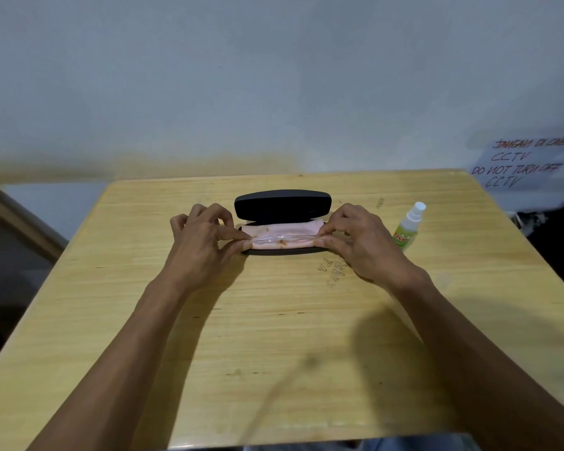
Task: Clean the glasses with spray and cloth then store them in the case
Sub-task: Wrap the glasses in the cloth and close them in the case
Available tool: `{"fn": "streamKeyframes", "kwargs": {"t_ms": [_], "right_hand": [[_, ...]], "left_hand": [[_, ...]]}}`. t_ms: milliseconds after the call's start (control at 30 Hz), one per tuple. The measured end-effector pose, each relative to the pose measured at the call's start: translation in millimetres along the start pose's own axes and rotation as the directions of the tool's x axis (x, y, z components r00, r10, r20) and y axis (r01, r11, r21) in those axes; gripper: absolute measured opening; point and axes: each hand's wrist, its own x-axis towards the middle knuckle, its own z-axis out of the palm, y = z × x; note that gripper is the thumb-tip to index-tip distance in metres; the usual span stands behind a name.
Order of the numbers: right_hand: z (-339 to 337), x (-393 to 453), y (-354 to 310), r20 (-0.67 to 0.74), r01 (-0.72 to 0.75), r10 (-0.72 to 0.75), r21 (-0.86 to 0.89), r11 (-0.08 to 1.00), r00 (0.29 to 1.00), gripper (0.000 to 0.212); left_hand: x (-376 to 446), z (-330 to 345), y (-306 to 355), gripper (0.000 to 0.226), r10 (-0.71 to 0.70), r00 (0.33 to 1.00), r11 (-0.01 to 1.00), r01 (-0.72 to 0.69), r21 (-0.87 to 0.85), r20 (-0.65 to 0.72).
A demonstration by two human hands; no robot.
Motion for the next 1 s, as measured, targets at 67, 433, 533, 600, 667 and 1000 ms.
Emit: {"fn": "streamKeyframes", "kwargs": {"t_ms": [67, 433, 533, 600, 667, 1000], "right_hand": [[-0.8, 1.0, -0.5, 0.000, -0.006, 0.006, -0.008, 1.000, 1.000, 0.020], [-6.6, -4.2, -8.5, 0.071, -0.114, 0.116, -0.036, 0.993, 0.991, 0.020], [-5.7, -5.6, -7.5, 0.060, -0.137, 0.139, -0.044, 0.990, 0.988, 0.024], [-4.8, -6.1, -8.2, 0.052, -0.151, 0.153, -0.040, 0.988, 0.987, 0.024], [-3.3, -7.0, -8.6, 0.035, -0.156, 0.157, -0.030, 0.987, 0.987, 0.023], [-7.1, -17.8, -17.8, -0.172, -0.262, 0.286, 0.146, 0.954, 0.943, 0.020]], "left_hand": [[-0.1, 0.3, 0.0, 0.021, -0.020, 1.000, 1.000, 0.020, -0.014, 0.005], [5.9, -3.7, 4.9, 0.019, -0.192, 0.970, 0.975, 0.206, -0.086, 0.146], [4.8, -2.5, 3.5, 0.021, -0.197, 0.971, 0.975, 0.208, -0.076, 0.136], [4.2, -1.3, 3.4, 0.024, -0.211, 0.969, 0.971, 0.223, -0.090, 0.129], [2.5, -0.4, 4.6, 0.025, -0.220, 0.969, 0.967, 0.232, -0.103, 0.115], [-8.5, -7.7, 15.4, 0.032, -0.241, 0.970, 0.930, 0.230, -0.286, -0.004]]}}
